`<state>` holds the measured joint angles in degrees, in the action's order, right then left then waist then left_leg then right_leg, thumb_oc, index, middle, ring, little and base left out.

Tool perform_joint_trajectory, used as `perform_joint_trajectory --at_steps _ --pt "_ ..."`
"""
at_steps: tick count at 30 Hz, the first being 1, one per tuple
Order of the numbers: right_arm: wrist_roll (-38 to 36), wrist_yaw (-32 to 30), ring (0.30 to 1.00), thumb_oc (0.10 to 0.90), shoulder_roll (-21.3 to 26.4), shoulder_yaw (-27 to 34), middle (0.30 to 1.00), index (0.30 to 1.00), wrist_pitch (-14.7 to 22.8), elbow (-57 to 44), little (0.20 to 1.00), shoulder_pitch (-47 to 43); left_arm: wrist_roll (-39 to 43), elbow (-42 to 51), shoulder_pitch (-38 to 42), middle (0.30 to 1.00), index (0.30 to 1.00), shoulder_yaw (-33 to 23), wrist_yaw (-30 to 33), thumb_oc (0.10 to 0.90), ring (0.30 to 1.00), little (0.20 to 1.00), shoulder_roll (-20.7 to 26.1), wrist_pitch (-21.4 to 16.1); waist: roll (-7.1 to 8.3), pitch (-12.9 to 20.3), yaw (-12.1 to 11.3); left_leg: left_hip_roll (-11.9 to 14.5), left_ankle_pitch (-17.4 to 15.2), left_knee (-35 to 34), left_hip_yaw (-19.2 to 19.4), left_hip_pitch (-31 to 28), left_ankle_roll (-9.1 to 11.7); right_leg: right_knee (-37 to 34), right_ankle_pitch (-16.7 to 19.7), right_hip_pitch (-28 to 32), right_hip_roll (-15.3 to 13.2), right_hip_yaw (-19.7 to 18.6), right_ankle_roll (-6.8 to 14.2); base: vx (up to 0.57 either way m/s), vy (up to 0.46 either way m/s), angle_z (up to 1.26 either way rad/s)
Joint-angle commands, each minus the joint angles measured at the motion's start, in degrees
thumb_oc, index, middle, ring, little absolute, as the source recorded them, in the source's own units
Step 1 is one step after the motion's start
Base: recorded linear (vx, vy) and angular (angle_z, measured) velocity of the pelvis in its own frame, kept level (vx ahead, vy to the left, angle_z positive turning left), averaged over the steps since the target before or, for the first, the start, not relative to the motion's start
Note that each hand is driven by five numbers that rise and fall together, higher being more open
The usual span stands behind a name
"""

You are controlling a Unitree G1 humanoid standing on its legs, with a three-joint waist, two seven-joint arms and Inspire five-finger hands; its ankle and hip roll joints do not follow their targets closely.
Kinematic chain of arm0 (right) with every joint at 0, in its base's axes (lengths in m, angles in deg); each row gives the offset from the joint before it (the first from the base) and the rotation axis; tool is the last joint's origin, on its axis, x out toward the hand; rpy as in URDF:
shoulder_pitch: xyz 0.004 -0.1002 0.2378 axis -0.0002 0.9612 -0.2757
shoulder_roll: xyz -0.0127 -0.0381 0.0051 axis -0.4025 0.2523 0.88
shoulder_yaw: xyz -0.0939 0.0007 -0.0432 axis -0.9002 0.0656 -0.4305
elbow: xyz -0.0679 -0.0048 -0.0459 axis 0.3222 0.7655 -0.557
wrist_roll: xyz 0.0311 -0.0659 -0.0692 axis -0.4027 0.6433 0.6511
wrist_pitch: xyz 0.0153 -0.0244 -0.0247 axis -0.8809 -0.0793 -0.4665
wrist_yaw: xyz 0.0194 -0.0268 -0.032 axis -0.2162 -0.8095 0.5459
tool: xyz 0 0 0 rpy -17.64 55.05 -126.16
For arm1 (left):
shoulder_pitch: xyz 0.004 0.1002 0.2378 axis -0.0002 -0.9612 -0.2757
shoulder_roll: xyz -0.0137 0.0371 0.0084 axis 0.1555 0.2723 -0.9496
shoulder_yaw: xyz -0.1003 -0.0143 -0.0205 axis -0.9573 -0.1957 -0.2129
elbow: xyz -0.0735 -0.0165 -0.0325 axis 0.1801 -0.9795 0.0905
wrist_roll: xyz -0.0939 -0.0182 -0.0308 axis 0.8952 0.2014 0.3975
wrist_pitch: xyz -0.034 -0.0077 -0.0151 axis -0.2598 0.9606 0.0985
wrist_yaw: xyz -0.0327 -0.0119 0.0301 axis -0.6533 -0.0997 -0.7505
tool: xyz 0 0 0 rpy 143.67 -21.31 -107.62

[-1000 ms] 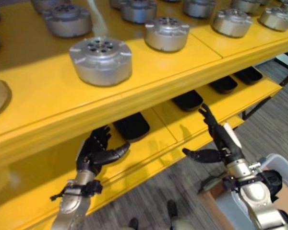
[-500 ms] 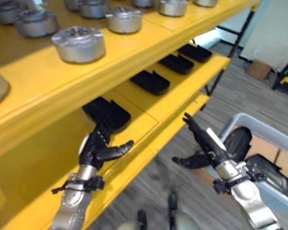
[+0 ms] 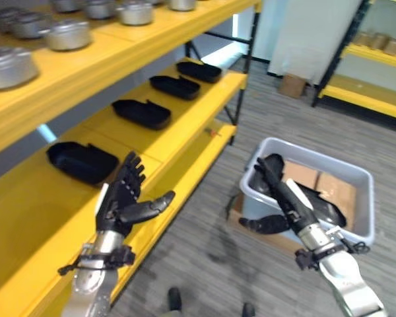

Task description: Move parts from the plastic box to the shelf.

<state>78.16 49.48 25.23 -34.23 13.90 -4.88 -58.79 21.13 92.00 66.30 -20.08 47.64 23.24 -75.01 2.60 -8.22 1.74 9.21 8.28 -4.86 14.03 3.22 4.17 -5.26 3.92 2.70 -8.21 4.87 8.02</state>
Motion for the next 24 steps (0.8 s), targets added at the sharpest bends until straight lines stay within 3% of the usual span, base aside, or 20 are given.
perform_joint_trajectory --at_steps 1,4,5,6,11,12,15,16,17,19,22,24 --pt "-3.8 -0.89 1.0 0.9 -0.1 3.14 1.0 1.0 5.89 -3.79 1.0 -5.82 0.06 3.2 6.55 1.0 1.0 -0.07 -0.88 0.9 1.0 1.0 2.11 -6.08 0.22 4.77 0.45 -2.16 -5.29 0.31 -0.51 -6.49 -2.65 5.56 -0.1 -5.3 -0.19 -0.82 -0.47 0.01 -0.302 -0.44" --pt "-5.01 -1.33 1.0 0.9 0.64 4.5 1.0 1.0 7.06 -4.73 1.0 -4.59 0.33 2.72 7.6 1.0 1.0 0.5 -1.21 0.9 1.0 1.0 1.49 -6.2 0.03 4.13 2.42 1.88 -3.82 2.82 0.31 -6.36 -0.72 5.88 -2.04 -4.53 3.65 -2.03 -2.68 0.01 -0.314 -0.34" --pt "-5.02 -1.32 1.0 0.9 0.64 4.52 1.0 1.0 7.05 -4.75 1.0 -4.63 0.32 2.7 7.66 1.0 1.0 0.49 -1.21 0.9 1.0 1.0 1.49 -6.21 0.02 4.15 2.34 1.96 -3.68 2.92 0.37 -6.16 -0.68 5.84 -1.83 -4.71 3.73 -2.1 -2.79 0.02 -0.406 -0.41" --pt "-5.79 -1.63 1.0 0.9 1.2 4.51 1.0 1.0 7.62 -4.92 1.0 -4.63 0.4 2.4 8.33 1.0 1.0 1.13 -1.51 0.9 1.0 1.0 0.92 -6.21 0.2 3.09 2.69 4.09 -1.77 10.32 0.12 -4.24 -0.08 6.17 -2.5 -3.87 5.93 -3.63 -4.86 0.01 -0.294 -0.62" --pt "-6.22 -1.53 1.0 0.9 1.69 5.72 1.0 1.0 7.88 -5.71 1.0 -3.05 0.49 2.49 8.36 1.0 1.0 2.17 -2.0 0.9 1.0 1.0 0.67 -5.91 0.64 1.53 2.68 5.45 0.8 21.93 -3.01 0.5 -0.33 6.22 -3.18 -1.83 7.6 -3.87 -7.38 0.02 -0.249 -0.25" --pt "-6.04 -1.55 1.0 0.9 1.94 6.78 1.0 1.0 7.93 -6.11 1.0 -1.28 0.69 2.56 8.06 1.0 1.0 2.52 -2.13 0.9 1.0 1.0 0.55 -5.89 0.92 1.36 2.72 4.2 1.1 25.36 -3.85 2.47 -1.06 5.73 -3.49 -0.96 7.9 -4.14 -8.18 0.04 -0.123 0.06" --pt "-5.49 -1.79 1.0 0.9 1.65 6.92 1.0 1.0 7.98 -5.54 1.0 -1.39 -0.18 2.57 8.44 1.0 1.0 2.97 -1.48 0.9 1.0 1.0 0.18 -5.72 0.99 0.55 0.93 -5.4 -2.82 21.1 -11.25 7.87 -3.03 5.24 -3.61 -0.02 7.58 -5.27 -7.41 0.03 -0.052 0.06" --pt "-5.48 -1.79 1.0 0.9 1.63 6.92 1.0 1.0 7.99 -5.52 1.0 -1.43 -0.19 2.56 8.49 1.0 1.0 2.97 -1.47 0.9 1.0 1.0 0.19 -5.73 1.07 0.71 1.06 -5.54 -2.45 20.81 -11.3 8.05 -3.11 5.19 -3.48 -0.25 7.46 -5.16 -7.37 0.11 -0.022 0.02" --pt "-5.08 -1.64 1.0 0.9 1.56 6.8 1.0 1.0 8.17 -5.46 1.0 -1.47 -0.37 2.44 8.01 1.0 1.0 3.01 -1.24 0.9 1.0 1.0 0.25 -5.94 0.5 0.44 0.58 -6.99 -1.14 14.54 -12.91 9.9 -2.95 5.12 -3.4 -0.04 8.33 -5.67 -6.95 0.15 -0.003 -0.1" --pt "-4.45 -1.34 1.0 0.9 1.78 6.7 1.0 1.0 8.34 -5.09 1.0 -1.06 -0.84 2.32 7.81 1.0 1.0 3.49 -0.98 0.9 1.0 1.0 0.37 -6.23 0.05 -0.14 -0.11 -8.1 3.68 7.61 -14.29 11.93 -1.92 5.48 -3.66 0.46 9.09 -5.86 -6.92 0.18 0.007 -0.11" --pt "-4.15 -1.34 1.0 0.9 1.49 6.3 1.0 1.0 8.08 -4.13 1.0 -1.29 -1.36 2.39 7.65 1.0 1.0 2.86 -0.39 0.9 1.0 1.0 -0.1 -6.49 -0.96 -0.73 -1.26 -9.39 5.87 0.89 -17.5 12.77 -0.81 6.32 -5.29 1.79 10.72 -7.61 -7.03 0.16 0.021 -0.19" --pt "-4.32 -0.77 1.0 0.9 1.44 6.4 1.0 1.0 7.85 -3.94 1.0 -1.09 -1.51 2.27 7.13 1.0 1.0 2.26 -0.34 0.9 1.0 1.0 -0.62 -6.96 -1.3 -0.41 -1.47 -9.09 6.87 0.57 -16.88 12.17 -0.49 6.46 -6.18 3.05 11.18 -9.12 -7.09 0.28 0.061 -1.06"
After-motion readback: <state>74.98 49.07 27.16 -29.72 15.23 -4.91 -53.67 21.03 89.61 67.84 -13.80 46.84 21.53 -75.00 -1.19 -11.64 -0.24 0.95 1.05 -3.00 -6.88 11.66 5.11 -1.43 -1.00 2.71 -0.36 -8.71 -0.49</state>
